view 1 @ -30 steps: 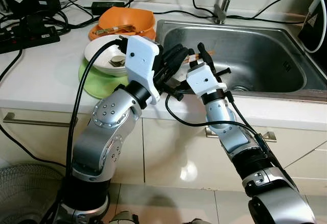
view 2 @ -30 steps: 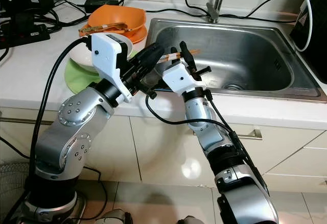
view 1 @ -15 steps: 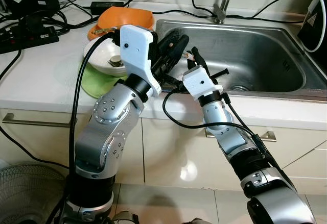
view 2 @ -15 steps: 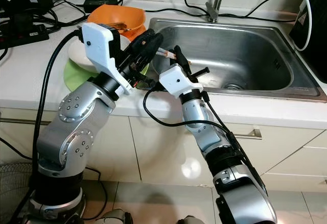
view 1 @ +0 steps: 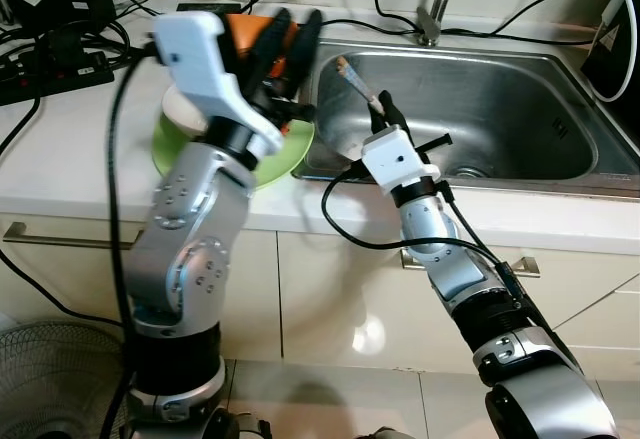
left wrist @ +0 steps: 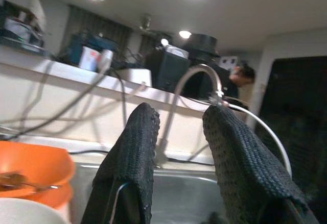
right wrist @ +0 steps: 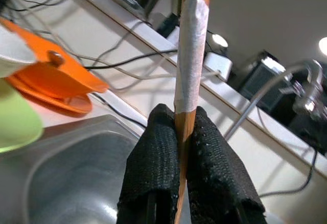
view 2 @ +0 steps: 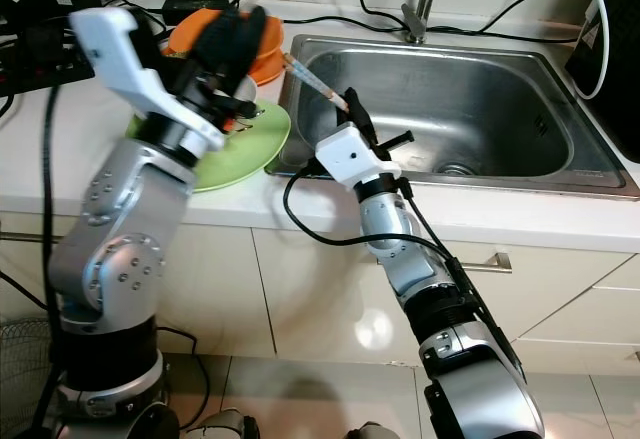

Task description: Kitchen organization

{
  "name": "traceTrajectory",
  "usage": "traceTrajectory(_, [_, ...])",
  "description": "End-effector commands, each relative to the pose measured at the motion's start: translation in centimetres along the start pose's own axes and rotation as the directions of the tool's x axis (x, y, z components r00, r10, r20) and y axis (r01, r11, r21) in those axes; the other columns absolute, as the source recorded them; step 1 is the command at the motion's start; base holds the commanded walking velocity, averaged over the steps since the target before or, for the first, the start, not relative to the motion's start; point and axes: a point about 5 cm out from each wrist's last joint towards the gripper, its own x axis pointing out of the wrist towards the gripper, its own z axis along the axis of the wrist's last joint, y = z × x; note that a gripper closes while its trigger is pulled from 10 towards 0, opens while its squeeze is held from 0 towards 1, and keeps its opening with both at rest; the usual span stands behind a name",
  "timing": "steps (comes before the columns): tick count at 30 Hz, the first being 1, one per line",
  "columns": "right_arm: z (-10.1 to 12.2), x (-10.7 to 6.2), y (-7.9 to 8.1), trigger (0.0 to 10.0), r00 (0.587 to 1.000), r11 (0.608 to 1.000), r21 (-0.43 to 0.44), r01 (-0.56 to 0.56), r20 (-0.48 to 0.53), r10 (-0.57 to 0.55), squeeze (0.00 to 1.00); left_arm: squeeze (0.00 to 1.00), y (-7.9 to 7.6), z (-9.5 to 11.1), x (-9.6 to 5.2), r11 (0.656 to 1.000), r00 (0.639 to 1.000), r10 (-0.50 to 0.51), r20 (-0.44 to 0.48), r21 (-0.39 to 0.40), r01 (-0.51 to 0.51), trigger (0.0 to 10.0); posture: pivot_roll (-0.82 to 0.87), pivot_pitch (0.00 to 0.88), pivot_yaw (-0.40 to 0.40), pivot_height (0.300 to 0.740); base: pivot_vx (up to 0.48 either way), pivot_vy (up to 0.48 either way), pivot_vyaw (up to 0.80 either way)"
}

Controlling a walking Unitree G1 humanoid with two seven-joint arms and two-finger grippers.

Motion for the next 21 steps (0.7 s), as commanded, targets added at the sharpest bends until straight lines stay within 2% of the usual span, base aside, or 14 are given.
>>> traceTrajectory(1, [-0.1, 0.9, -1.1, 0.0, 0.998, 0.998, 0.03, 0.052, -0.029, -0.051, 0.0, 0.0, -0.1, 0.3, -0.2, 1.0, 1.0, 0.0, 0.008, 0.006, 0.0, 10.0, 0.09, 0.056, -0.019, 0.718, 0.0, 0.0, 0.0])
traceTrajectory(7, [-0.6, 1.6, -2.5, 0.0, 0.99, 0.991, 0.073, 0.116, -0.088, -0.109, 0.0, 0.0, 0.5, -0.2, -0.5, 0.999, 0.999, 0.026, -0.026, 0.036, -0.025, 10.0, 0.09, 0.055, -0.024, 0.718, 0.0, 0.0, 0.0])
traceTrajectory(8, [-0.8, 1.8, -2.8, 3.4, 0.987, 0.988, 0.084, 0.131, -0.103, -0.122, 0.0, 0.0, 0.6, -0.4, -0.6, 0.998, 0.999, 0.023, -0.041, 0.053, -0.021, 10.0, 0.09, 0.055, -0.024, 0.718, 0.0, 0.0, 0.0])
traceTrajectory(9, [-1.0, 2.1, -3.4, 10.0, 0.981, 0.982, 0.108, 0.157, -0.134, -0.143, 0.0, 0.0, 0.6, -1.0, -0.8, 0.995, 0.996, 0.018, -0.083, 0.099, -0.009, 10.0, 0.09, 0.057, -0.027, 0.718, 0.0, 0.0, 0.0])
traceTrajectory(11, [-1.4, 2.7, -4.3, 10.0, 0.968, 0.97, 0.142, 0.197, -0.186, -0.169, 0.0, 0.0, 0.7, -2.3, -1.3, 0.988, 0.987, 0.011, -0.16, 0.156, 0.014, 10.0, 0.09, 0.058, -0.028, 0.718, 0.0, 0.0, 0.0])
traceTrajectory(13, [-1.7, 3.1, -5.0, 10.0, 0.956, 0.96, 0.171, 0.223, -0.23, -0.181, 0.0, 0.0, 0.7, -3.1, -1.7, 0.985, 0.979, 0.008, -0.205, 0.168, 0.027, 10.0, 0.08, 0.058, -0.029, 0.718, 0.0, 0.0, 0.0])
traceTrajectory(17, [-2.3, 3.5, -5.6, 10.0, 0.938, 0.942, 0.221, 0.252, -0.295, -0.181, 0.0, 0.0, 0.7, -4.0, -2.2, 0.986, 0.971, 0.003, -0.239, 0.162, 0.037, 10.0, 0.08, 0.06, -0.031, 0.718, 0.0, 0.0, 0.0])
traceTrajectory(18, [-2.9, 4.1, -6.5, 10.0, 0.907, 0.909, 0.295, 0.294, -0.385, -0.169, 0.0, 0.0, 0.8, -4.8, -2.9, 0.989, 0.961, -0.004, -0.278, 0.143, 0.045, 10.0, 0.09, 0.062, -0.033, 0.718, 0.0, 0.0, 0.0])
traceTrajectory(19, [-2.9, 4.1, -6.5, 10.0, 0.907, 0.909, 0.295, 0.294, -0.385, -0.169, 0.0, 0.0, 0.8, -4.8, -2.9, 0.989, 0.961, -0.004, -0.278, 0.143, 0.045, 10.0, 0.09, 0.062, -0.033, 0.718, 0.0, 0.0, 0.0])
traceTrajectory(20, [-3.2, 4.5, -7.0, 10.0, 0.89, 0.886, 0.34, 0.315, -0.43, -0.152, 0.0, 0.0, 0.8, -5.4, -3.3, 0.989, 0.95, -0.013, -0.313, 0.136, 0.059, 10.0, 0.09, 0.062, -0.036, 0.718, 0.0, 0.0, 0.0])
traceTrajectory(21, [-3.2, 4.6, -7.1, 10.0, 0.887, 0.881, 0.349, 0.319, -0.438, -0.147, 0.0, 0.0, 0.7, -5.6, -3.5, 0.989, 0.945, -0.018, -0.327, 0.134, 0.066, 10.0, 0.09, 0.062, -0.036, 0.718, 0.0, 0.0, 0.0])
